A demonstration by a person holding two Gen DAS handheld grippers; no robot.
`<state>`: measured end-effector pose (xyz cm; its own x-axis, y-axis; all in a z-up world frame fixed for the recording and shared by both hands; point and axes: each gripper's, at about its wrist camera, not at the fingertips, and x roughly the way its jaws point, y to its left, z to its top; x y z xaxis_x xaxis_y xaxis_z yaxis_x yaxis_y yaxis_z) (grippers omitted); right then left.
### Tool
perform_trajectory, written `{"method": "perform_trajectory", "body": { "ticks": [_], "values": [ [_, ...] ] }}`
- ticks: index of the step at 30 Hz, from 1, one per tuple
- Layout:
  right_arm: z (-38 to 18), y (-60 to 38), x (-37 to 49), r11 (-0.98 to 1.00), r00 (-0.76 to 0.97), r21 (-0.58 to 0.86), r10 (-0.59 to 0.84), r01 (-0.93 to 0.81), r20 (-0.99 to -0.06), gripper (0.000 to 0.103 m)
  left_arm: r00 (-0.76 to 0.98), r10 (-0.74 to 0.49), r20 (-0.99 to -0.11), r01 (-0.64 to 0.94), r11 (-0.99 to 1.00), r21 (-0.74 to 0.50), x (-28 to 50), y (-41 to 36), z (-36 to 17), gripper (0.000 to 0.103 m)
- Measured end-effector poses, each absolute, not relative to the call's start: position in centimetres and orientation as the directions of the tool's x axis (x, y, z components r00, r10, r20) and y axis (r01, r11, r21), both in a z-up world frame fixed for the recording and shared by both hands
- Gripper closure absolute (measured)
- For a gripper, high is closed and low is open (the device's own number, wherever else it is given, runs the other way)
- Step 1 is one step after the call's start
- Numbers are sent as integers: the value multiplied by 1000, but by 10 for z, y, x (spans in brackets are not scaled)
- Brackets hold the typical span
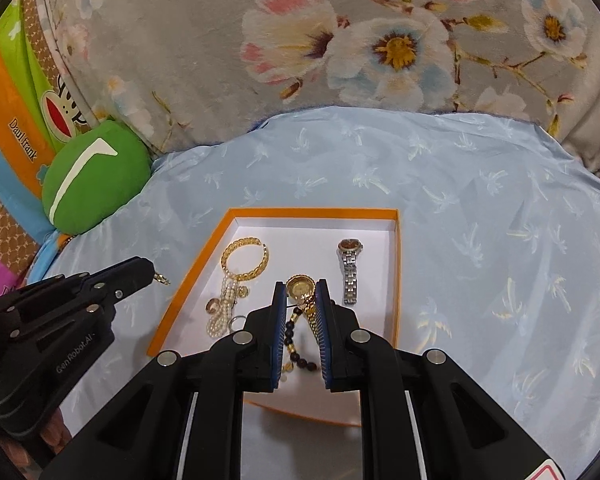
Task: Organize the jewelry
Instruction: 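Lower the pendant and hoop earring into the box and open both tools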
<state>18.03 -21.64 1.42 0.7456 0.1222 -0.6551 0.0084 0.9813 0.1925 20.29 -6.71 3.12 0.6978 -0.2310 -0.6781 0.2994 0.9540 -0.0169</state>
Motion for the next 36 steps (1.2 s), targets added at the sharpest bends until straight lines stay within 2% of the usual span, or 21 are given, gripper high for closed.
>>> {"method": "perform_trajectory", "body": {
  "ticks": [19, 36],
  "values": [
    [-9, -233, 254, 978, 715, 206, 119, 35, -688, 90, 671, -223, -707, 281, 959, -36, 279, -99, 4, 100],
    [-20, -227, 264, 981, 698, 192, 121, 24, -706, 90, 658, -200, -726, 263, 964, -27, 290, -101, -12, 100]
  ]
}}
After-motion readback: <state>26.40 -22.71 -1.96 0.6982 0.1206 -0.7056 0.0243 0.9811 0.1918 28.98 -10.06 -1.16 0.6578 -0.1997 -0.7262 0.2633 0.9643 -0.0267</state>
